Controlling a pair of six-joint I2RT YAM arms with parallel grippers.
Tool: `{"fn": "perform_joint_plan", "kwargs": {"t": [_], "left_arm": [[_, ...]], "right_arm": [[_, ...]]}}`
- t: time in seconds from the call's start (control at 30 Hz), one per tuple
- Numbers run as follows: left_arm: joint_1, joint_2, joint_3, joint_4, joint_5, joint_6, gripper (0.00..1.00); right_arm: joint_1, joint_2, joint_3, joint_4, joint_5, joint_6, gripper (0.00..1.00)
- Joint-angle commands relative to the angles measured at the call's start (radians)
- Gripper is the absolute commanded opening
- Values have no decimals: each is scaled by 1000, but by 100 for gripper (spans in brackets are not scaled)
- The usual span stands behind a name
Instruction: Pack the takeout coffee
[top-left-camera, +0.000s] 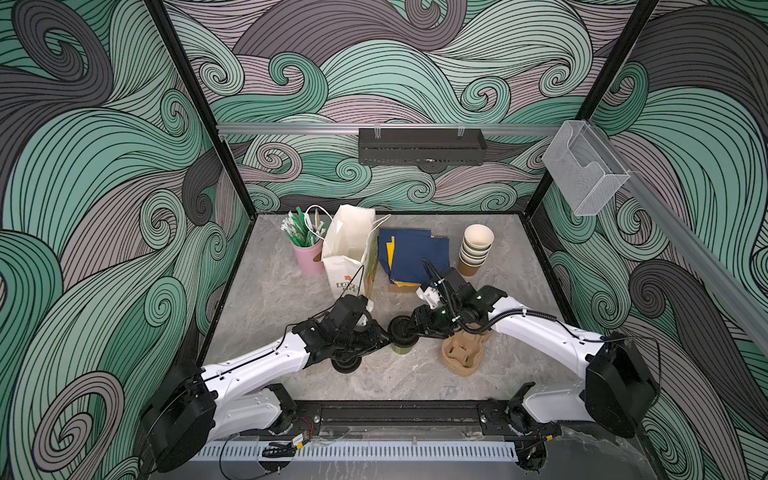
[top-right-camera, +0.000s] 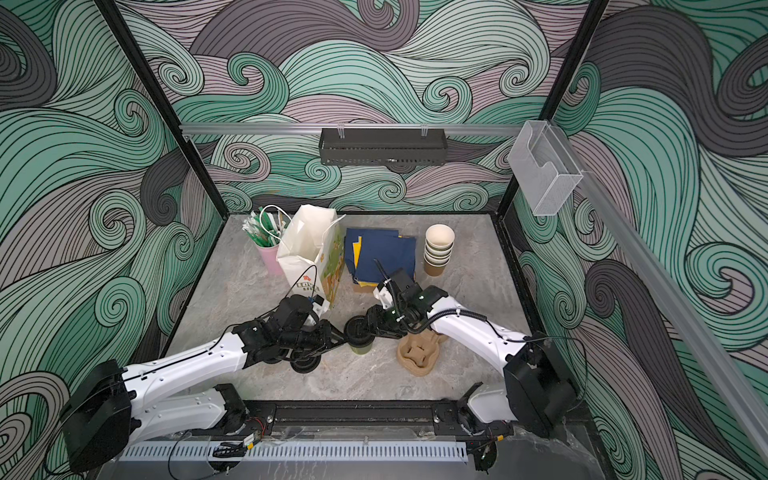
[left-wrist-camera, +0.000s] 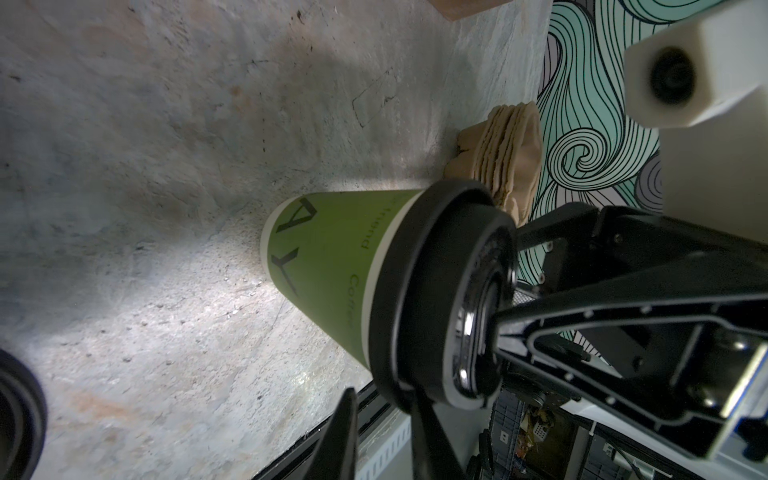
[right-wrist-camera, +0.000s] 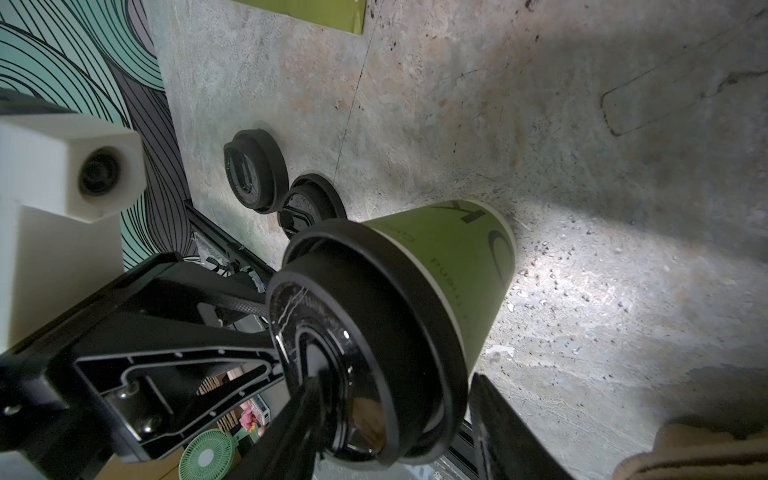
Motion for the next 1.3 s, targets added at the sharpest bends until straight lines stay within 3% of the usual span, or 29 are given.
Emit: {"fn": "perform_joint_plan", "kwargs": {"t": [0.0,0.27,0.47,0.73,0.83,1.0,1.27], "left_arm": [[7,42,-11,-170,-51,42,21],[7,43,43,-182,-57,65,22],[7,-15,97,-154,-94,79,30],[6,-94,114,-125,-112,93,34],[7,-130,128,-194,-131,122,36],[7,-246,119,-453,-279,60,38],[6,-526,57,-599,-621,-42,41]], "right_arm": [[5,15,-24,-13,33,16,57],[5,17,-19,-23,36,15,57],[5,5,-18,-13,29,21,57],[5,-34,-3,23,52,49,63],[-1,-54,3,31,52,72,67],[-8,-160,57,-51,96,75,68],[-172,-356,232,-389,416,-49,64]]}}
